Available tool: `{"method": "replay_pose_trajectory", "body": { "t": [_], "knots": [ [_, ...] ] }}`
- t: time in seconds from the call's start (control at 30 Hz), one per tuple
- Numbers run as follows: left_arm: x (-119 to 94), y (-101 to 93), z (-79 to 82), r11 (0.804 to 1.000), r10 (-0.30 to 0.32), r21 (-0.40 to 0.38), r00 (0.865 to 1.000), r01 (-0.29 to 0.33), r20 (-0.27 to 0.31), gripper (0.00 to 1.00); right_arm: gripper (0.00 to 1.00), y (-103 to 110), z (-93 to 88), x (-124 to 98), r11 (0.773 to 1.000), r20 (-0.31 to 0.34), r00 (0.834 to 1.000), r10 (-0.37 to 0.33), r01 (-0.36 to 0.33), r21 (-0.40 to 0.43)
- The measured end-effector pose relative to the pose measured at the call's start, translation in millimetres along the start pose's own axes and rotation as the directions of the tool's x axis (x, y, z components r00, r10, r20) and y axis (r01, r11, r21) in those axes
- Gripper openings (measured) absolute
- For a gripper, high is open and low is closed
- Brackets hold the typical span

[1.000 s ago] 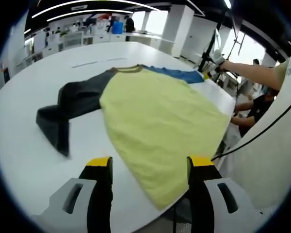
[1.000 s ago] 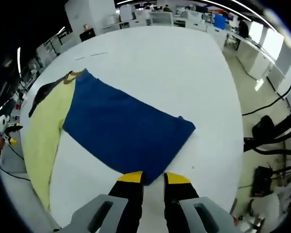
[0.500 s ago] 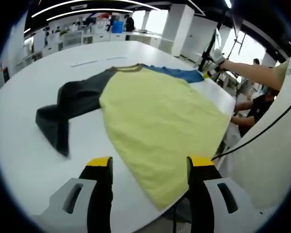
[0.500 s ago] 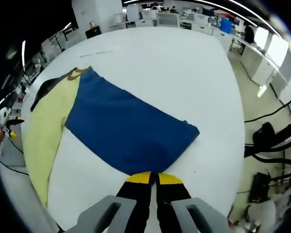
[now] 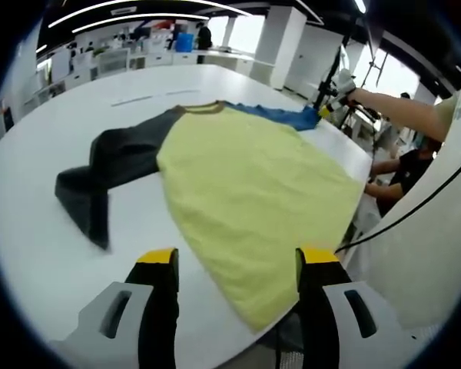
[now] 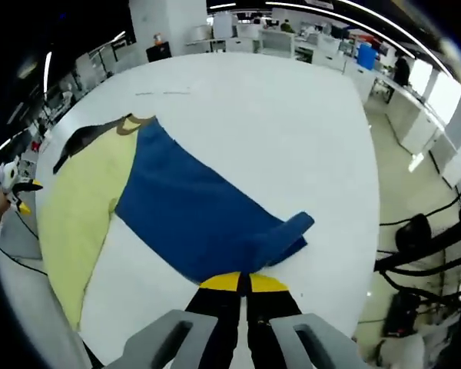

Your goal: Fold the garment on the visible template until the final outline fits inside the template.

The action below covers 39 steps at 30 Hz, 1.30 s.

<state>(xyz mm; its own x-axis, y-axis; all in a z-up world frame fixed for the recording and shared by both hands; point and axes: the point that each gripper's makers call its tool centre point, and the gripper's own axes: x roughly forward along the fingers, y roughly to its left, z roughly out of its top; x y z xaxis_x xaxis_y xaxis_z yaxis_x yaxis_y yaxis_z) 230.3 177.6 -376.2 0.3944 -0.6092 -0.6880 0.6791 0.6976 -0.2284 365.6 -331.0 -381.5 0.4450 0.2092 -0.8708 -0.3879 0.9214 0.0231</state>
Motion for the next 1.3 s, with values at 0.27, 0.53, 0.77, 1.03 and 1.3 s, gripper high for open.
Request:
{"method": "replay_pose_trajectory", "body": {
  "t": [0.27, 0.53, 0.77, 1.03, 1.3],
  "knots": [
    [-1.1, 2.5, 0.3, 1.000, 0.000, 0.002, 1.000, 0.000, 0.004, 0.58, 0.00, 17.6, 14.8, 9.0, 0.999, 0.005, 1.000, 0.018, -0.018, -0.042],
    [-1.2, 3.2, -0.9, 1.000, 0.000, 0.000, 1.000, 0.000, 0.004, 0.58, 0.00, 34.8, 29.0, 18.3, 0.996, 0.003, 0.999, 0.047, -0.046, -0.079],
    [-1.2, 3.7, -0.8, 1.000, 0.000, -0.001, 1.000, 0.000, 0.006, 0.58, 0.00, 50.9, 41.7, 26.0, 0.990, -0.006, 0.997, 0.075, -0.076, -0.122],
    [-2.5, 3.9, -0.4, 1.000, 0.004, -0.004, 1.000, -0.004, 0.010, 0.58, 0.00, 64.7, 54.0, 36.2, 0.980, -0.023, 0.994, 0.110, -0.112, -0.167],
    [-2.3, 2.6, -2.0, 1.000, 0.004, 0.000, 1.000, -0.004, 0.006, 0.58, 0.00, 78.6, 63.8, 44.5, 0.968, -0.036, 0.989, 0.141, -0.145, -0.203]
  ]
}}
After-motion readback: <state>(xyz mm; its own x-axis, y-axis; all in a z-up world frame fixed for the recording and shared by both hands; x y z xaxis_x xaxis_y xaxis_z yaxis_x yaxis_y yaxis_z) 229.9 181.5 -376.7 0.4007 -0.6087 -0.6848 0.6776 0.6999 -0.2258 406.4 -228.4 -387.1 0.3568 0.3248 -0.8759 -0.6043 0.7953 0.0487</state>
